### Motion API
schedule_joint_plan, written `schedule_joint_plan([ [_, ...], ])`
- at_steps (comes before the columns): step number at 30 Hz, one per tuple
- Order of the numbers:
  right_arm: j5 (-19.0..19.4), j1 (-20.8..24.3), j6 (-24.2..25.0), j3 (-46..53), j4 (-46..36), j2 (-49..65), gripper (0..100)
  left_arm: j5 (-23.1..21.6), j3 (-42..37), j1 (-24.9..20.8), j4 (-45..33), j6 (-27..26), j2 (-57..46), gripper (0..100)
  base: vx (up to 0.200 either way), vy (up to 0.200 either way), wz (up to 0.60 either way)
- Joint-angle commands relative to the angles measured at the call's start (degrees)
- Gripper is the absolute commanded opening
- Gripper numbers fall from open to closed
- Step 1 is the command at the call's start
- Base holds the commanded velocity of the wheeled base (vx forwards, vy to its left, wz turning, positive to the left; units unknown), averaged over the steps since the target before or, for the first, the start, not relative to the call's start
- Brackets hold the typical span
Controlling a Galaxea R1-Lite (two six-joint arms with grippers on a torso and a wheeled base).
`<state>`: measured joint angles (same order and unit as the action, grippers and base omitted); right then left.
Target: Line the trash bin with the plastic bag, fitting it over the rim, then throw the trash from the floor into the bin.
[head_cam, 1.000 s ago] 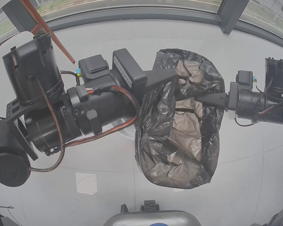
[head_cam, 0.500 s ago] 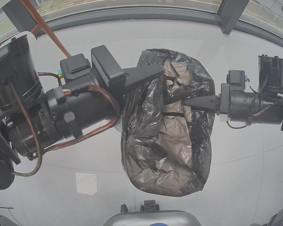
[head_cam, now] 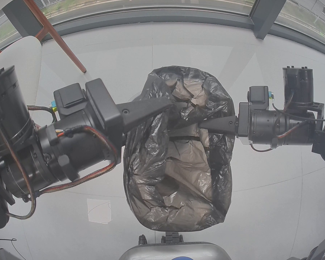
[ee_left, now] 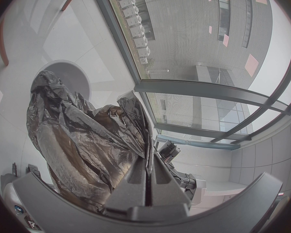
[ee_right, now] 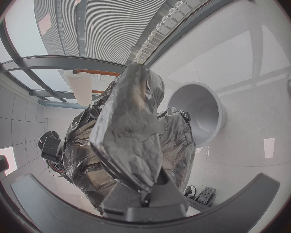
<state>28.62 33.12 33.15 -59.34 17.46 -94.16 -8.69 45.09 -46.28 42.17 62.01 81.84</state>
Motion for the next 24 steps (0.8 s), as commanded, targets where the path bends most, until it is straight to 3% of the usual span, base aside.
schedule_joint_plan([
  [1,0.03,0.01,-0.01,-0.07,0.38,-1.55,0,-0.1,-0.18,0.4,0.02,0.04,-0.19,0,0.0,0.0,0.0],
  [20,-0.06,-0.69,-0.45,-4.11,0.65,-5.86,0,-0.71,0.17,4.44,0.28,0.21,3.33,0,0.0,0.0,0.0],
  [24,-0.06,-0.95,-0.45,-4.46,0.74,-6.3,0,-0.71,0.26,4.53,3.8,0.74,4.82,0,0.0,0.0,0.0],
])
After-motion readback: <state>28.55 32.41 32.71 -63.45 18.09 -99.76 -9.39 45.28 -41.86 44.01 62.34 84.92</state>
